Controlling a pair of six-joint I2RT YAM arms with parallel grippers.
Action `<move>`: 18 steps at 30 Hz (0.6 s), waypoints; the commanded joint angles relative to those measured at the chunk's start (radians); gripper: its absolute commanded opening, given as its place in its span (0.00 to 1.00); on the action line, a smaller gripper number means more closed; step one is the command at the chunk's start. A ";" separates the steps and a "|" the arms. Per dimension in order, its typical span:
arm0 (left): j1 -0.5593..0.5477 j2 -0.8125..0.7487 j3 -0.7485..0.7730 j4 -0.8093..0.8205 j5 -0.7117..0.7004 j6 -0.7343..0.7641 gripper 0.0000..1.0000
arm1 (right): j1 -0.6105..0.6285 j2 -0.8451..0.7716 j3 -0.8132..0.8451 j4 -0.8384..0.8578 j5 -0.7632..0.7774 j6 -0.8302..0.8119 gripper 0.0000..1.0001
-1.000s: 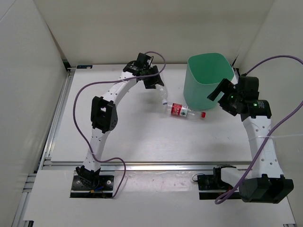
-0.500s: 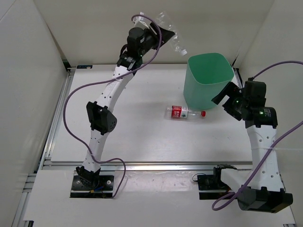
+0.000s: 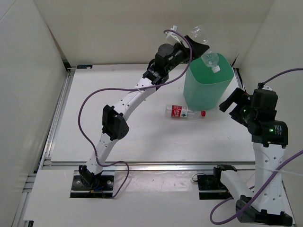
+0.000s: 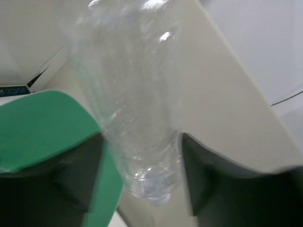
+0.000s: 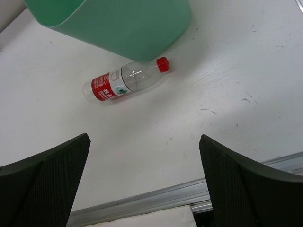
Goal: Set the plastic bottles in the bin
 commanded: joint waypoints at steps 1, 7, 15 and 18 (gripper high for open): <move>-0.003 -0.065 -0.046 -0.027 -0.031 0.090 0.84 | -0.006 -0.013 0.009 -0.020 0.033 -0.032 1.00; 0.118 -0.203 -0.186 -0.098 -0.065 0.156 1.00 | -0.006 0.009 0.009 0.013 -0.005 -0.032 1.00; 0.196 -0.464 -0.676 -0.141 -0.077 -0.007 1.00 | -0.006 0.032 0.017 0.043 -0.040 -0.021 1.00; 0.206 -0.550 -0.935 -0.150 -0.010 -0.144 1.00 | -0.006 0.032 0.004 0.043 -0.040 -0.012 1.00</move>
